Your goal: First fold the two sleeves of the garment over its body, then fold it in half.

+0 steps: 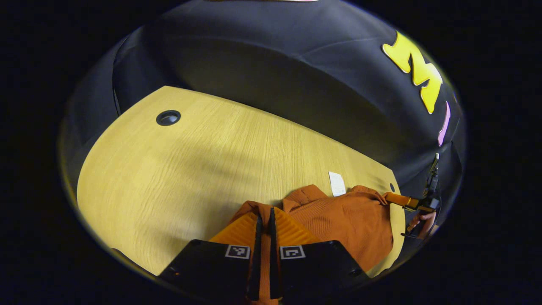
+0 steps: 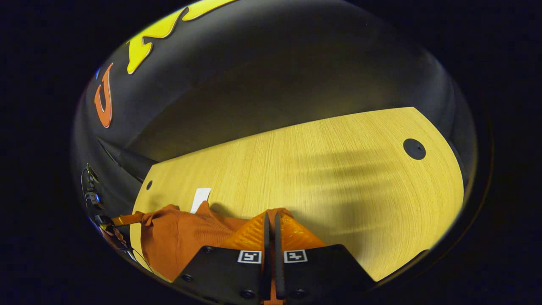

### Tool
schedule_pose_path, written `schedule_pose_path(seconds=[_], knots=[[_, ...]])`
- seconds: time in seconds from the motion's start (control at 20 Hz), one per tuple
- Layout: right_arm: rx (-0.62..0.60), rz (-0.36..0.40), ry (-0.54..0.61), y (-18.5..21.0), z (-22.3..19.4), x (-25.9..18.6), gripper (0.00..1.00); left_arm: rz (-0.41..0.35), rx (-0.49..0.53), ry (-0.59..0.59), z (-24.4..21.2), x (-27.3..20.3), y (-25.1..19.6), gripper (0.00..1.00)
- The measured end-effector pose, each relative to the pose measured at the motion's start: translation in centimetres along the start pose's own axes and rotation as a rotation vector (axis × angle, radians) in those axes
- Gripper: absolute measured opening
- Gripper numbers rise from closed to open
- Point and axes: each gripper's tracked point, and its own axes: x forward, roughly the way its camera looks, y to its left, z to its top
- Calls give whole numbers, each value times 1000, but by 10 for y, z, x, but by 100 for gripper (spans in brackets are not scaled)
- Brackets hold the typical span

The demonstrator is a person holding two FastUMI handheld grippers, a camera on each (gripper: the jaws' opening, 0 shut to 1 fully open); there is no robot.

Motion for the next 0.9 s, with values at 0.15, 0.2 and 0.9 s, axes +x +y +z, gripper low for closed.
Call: schedule_pose_path(seconds=[0.15,0.2,0.9], knots=[[-11,-4,-51,-5,13,-17,20,19,34,-40,11,-12,4,58],[-12,-11,-68,-7,17,-26,22,25,37,-58,15,-19,4,77],[-127,-30,-480,98,0,-296,94,-16,243,-446,39,-233,-111,86]])
